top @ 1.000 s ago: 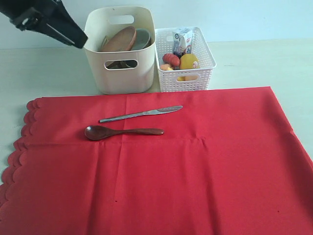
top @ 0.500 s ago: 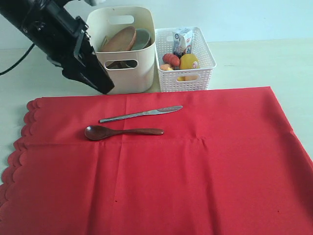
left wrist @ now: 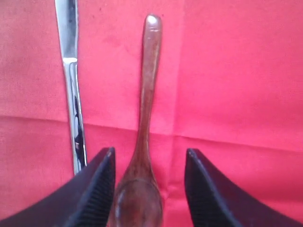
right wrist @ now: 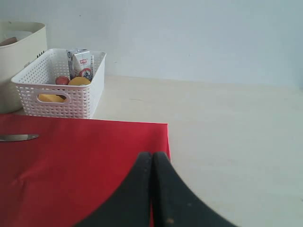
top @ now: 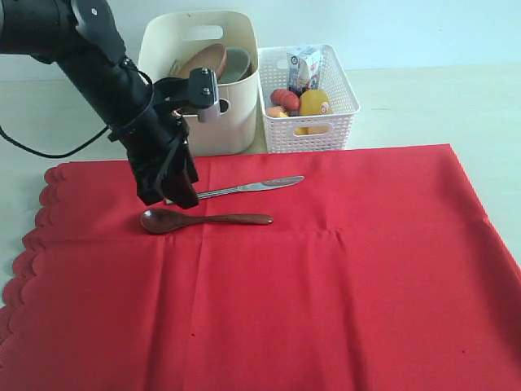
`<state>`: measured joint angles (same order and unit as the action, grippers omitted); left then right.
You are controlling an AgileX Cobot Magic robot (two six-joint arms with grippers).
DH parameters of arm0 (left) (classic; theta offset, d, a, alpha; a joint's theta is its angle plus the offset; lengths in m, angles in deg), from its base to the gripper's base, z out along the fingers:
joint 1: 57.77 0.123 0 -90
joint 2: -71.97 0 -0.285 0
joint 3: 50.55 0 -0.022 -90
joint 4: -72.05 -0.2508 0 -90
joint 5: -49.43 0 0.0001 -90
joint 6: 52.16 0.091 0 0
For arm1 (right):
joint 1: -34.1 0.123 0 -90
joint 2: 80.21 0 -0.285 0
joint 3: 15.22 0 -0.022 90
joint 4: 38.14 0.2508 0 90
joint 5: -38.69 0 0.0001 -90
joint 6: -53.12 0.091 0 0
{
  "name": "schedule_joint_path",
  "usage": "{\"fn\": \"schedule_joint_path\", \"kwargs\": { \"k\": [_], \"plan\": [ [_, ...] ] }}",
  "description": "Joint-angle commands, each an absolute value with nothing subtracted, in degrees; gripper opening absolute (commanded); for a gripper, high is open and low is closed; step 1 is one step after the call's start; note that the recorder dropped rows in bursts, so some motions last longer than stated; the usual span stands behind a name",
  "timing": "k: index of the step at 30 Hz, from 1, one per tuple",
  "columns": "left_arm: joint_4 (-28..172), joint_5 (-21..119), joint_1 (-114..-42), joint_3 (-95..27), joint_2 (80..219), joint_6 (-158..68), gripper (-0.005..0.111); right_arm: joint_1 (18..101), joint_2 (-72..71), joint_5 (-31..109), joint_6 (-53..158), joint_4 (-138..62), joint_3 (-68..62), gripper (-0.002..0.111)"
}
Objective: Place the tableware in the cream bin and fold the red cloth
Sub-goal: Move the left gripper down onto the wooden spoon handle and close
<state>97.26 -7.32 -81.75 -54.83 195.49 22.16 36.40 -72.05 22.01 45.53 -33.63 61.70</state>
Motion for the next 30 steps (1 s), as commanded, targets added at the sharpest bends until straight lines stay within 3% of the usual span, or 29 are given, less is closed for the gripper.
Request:
{"fn": "schedule_joint_path", "kwargs": {
  "k": [1, 23, 25, 30],
  "plan": [
    [98.5, -5.3, -82.2, -54.7, 198.3, 22.6, 0.046, 36.1, -72.4, 22.5, 45.7, -33.6, 62.0, 0.0],
    [95.8, 4.4, -85.7, -54.7, 203.5, 22.4, 0.045, 36.1, -72.4, 22.5, 45.7, -33.6, 62.0, 0.0],
    [95.8, 4.5, -85.7, -54.7, 203.5, 22.4, 0.037, 36.1, -72.4, 22.5, 45.7, -33.6, 62.0, 0.0],
    [95.8, 3.2, -85.7, -54.7, 203.5, 22.4, 0.005, 36.1, -72.4, 22.5, 45.7, -33.6, 62.0, 0.0]
  ]
}}
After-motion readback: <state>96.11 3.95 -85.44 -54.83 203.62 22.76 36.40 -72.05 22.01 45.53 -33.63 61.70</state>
